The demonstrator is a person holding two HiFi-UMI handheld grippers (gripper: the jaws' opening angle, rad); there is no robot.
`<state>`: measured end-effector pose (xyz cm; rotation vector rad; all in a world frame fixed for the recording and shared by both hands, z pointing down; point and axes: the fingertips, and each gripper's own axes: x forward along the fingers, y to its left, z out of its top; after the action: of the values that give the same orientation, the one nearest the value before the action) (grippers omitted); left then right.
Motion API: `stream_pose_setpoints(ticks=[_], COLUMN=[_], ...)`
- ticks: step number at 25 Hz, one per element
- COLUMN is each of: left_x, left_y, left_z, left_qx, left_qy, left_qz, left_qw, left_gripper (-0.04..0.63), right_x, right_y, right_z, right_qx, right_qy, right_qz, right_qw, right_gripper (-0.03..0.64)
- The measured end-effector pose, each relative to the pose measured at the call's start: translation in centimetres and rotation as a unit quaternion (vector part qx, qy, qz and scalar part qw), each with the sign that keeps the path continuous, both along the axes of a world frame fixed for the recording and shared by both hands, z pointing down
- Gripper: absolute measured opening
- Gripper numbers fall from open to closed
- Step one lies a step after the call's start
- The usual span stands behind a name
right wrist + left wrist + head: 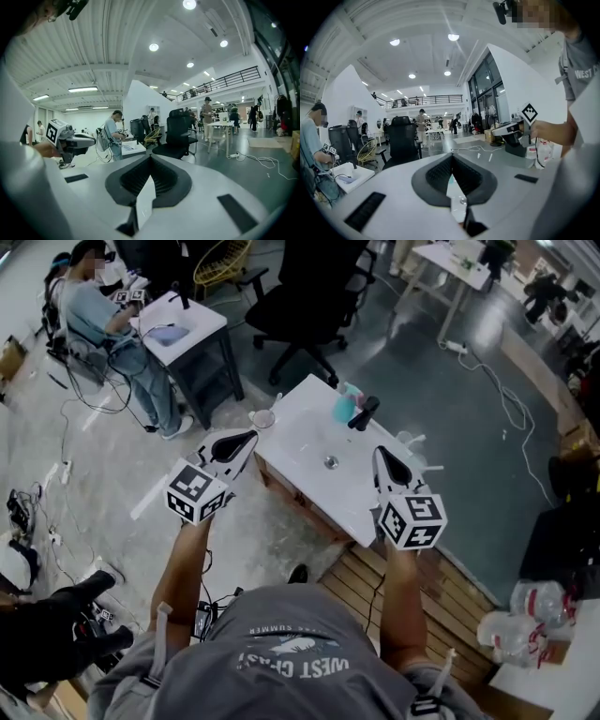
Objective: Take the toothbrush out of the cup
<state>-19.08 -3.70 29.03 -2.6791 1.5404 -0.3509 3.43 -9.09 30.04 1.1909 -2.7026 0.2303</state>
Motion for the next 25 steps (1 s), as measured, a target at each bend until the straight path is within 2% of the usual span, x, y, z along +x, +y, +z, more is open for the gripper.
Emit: stream_pose_setpoints(ticks=[12,25], left_x=[-0.1,-2.7], left_y=[-5.3,-15.0], left_z=[3.1,8.9], left_qx=[-0.03,-0.086], left_qy=[-0.004,0.009], left_qz=[-0.012,-0.008], left_qw=[0.9995,0.9962], left_gripper=[-0.001,0.0], right_x=[2.3,4.8], right_y=[-2.6,-6.6], right_z=[2.2,4.3], right_qx=[-0.023,-0.053], right_qy=[0.013,0.035], right_qz=[0.01,0.077], right_qw=[1.0,0.995], right_gripper=[0.009,0.009])
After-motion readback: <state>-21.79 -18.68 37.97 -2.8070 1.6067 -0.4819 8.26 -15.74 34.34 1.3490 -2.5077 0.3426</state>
